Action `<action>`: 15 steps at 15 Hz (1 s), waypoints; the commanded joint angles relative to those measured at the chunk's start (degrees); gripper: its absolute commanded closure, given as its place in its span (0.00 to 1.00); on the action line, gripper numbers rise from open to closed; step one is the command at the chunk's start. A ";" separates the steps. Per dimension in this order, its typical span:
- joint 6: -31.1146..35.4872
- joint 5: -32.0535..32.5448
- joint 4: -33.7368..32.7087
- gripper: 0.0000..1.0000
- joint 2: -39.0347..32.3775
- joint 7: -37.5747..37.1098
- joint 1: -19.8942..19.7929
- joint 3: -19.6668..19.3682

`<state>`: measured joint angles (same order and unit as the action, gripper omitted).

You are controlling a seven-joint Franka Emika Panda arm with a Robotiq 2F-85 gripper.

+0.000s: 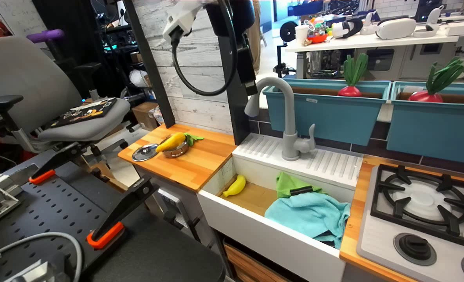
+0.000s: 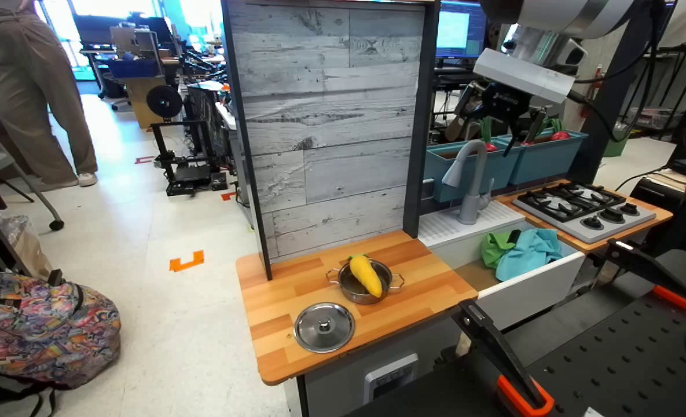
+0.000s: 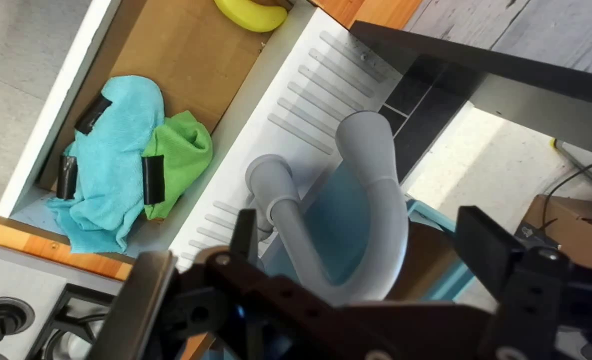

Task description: Turn the tap nozzle to the right

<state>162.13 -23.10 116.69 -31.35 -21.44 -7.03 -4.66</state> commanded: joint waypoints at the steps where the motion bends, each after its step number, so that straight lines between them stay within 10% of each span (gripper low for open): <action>1: 0.76 0.23 -3.58 0.00 -3.83 -1.50 0.37 -0.56; 11: 0.78 0.04 -8.21 0.00 -7.68 -2.13 0.43 -0.23; 12: 0.74 0.16 -8.50 0.25 -7.95 -2.07 0.51 -0.27; 15: 0.43 0.43 -8.93 0.46 -8.31 -1.73 0.60 -0.29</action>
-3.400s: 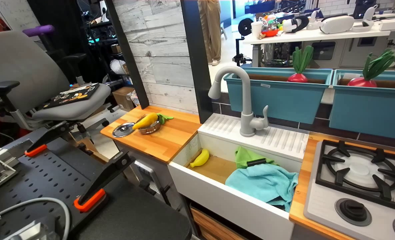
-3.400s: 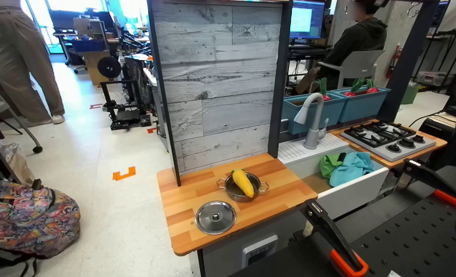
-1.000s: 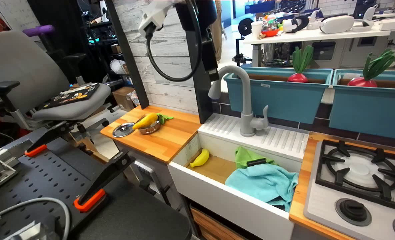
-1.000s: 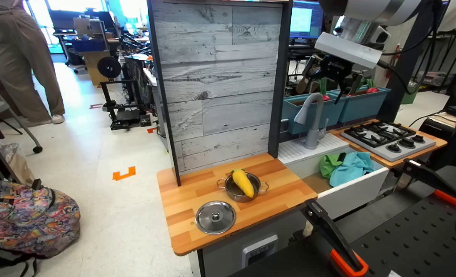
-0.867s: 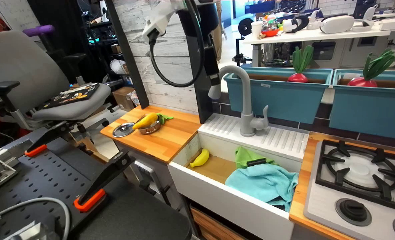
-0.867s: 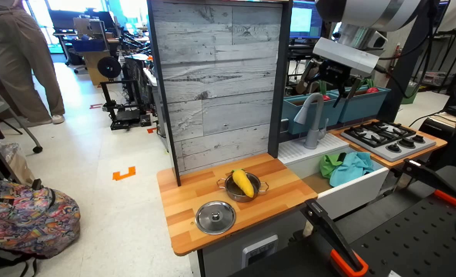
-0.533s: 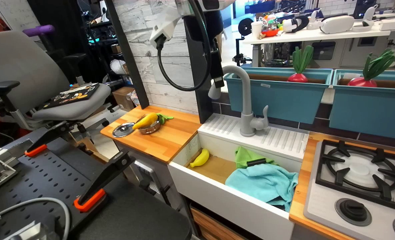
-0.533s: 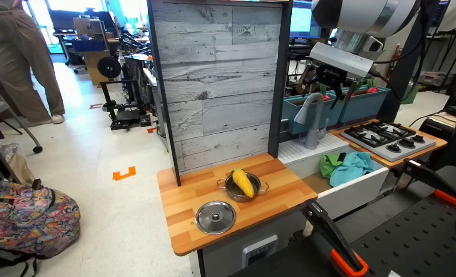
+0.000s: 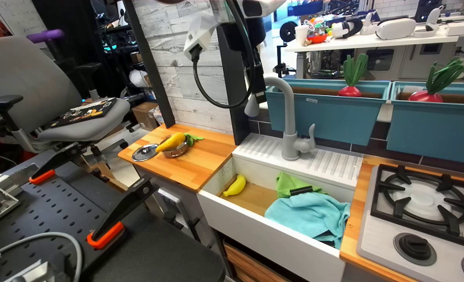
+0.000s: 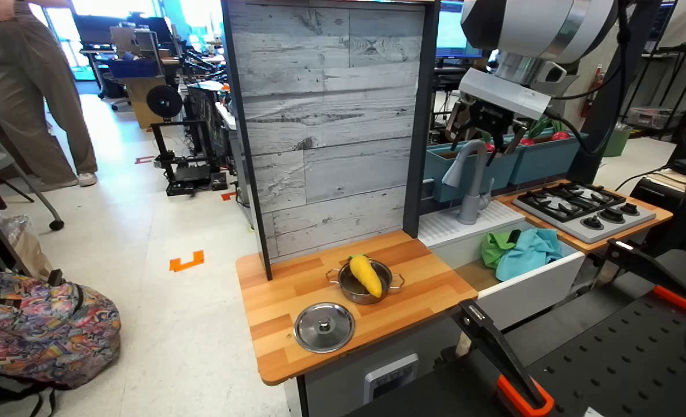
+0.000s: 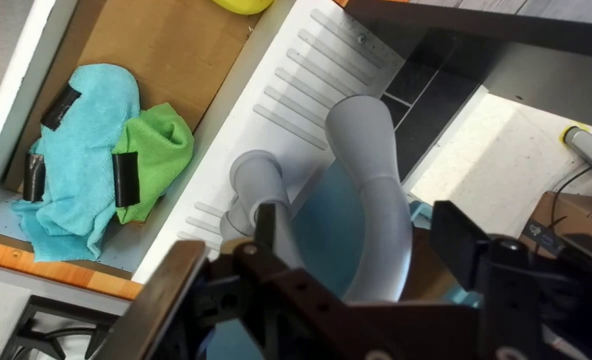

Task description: Turn the tap nozzle to the right

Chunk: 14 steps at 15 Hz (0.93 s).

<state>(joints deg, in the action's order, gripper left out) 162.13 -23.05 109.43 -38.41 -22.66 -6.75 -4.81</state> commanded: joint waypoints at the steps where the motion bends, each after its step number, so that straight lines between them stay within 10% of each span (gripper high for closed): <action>1: 0.29 0.26 -1.61 0.55 -1.12 -0.35 0.16 0.04; 6: 0.31 0.21 -0.40 1.00 0.13 0.32 -0.16 0.30; 14: 1.71 0.52 3.89 0.98 2.87 3.43 -2.16 0.06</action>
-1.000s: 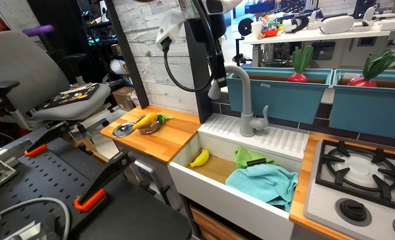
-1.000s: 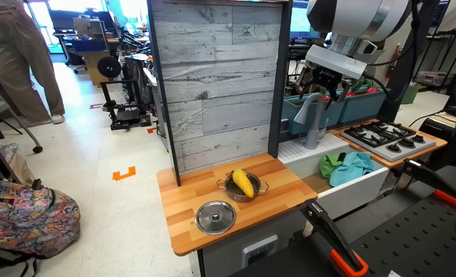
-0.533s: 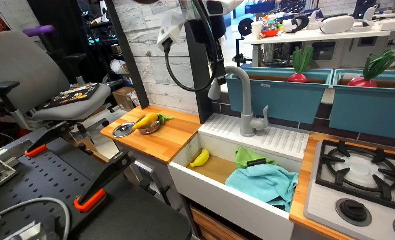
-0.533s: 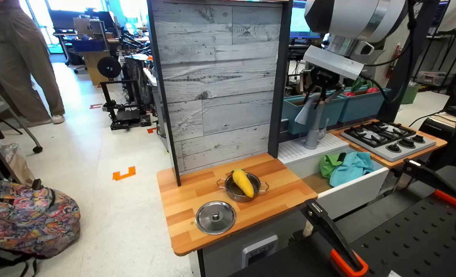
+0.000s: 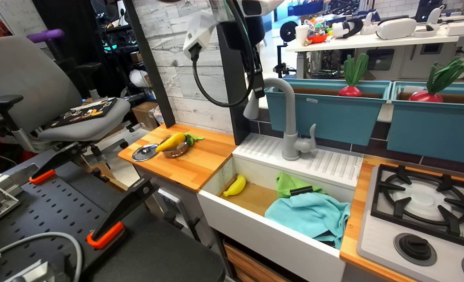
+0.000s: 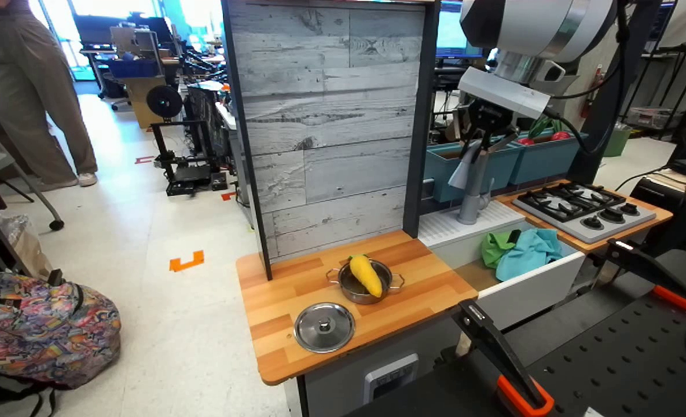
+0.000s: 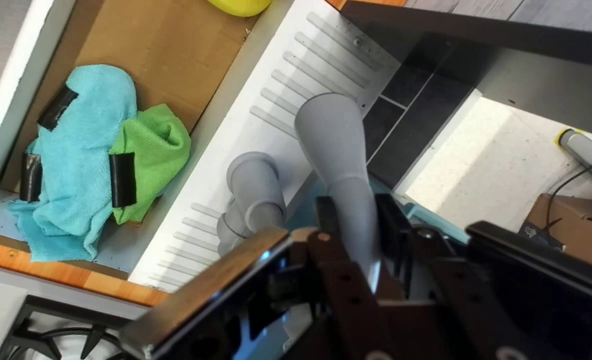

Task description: Turn the tap nozzle to the right

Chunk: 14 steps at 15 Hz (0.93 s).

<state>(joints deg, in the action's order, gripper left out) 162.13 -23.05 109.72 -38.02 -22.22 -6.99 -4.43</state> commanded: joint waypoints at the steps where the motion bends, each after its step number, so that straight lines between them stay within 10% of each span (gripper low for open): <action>1: 1.63 0.71 4.46 0.98 3.15 4.48 -2.53 -0.08; 14: -5.00 5.03 9.55 0.98 9.02 23.57 -9.29 -0.05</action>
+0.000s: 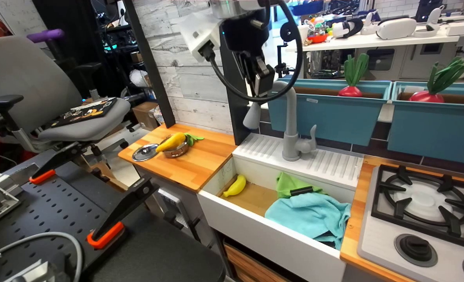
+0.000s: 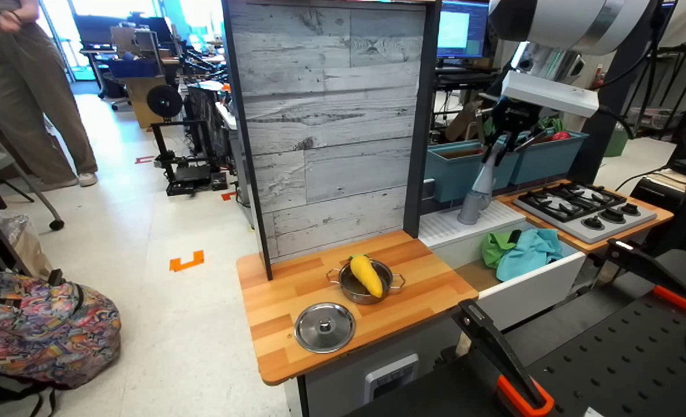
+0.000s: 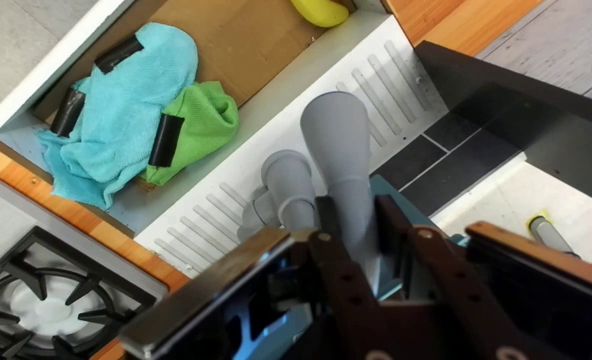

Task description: Turn the tap nozzle to the right

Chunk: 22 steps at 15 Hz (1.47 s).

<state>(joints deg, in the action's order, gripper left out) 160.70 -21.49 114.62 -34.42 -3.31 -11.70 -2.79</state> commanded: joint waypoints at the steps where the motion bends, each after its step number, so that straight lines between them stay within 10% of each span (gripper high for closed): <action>1: -3.96 3.59 4.52 0.98 5.45 5.42 -4.83 -1.79; 14: -6.64 12.28 4.36 0.98 6.15 3.34 -1.99 -6.29; 15: -7.55 12.66 4.62 0.68 6.46 3.47 -1.88 -6.37; 22: -6.27 14.58 9.73 0.15 12.20 7.54 -2.66 -6.72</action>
<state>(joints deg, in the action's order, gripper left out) 155.90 -10.45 117.96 -29.72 1.46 -12.54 -6.94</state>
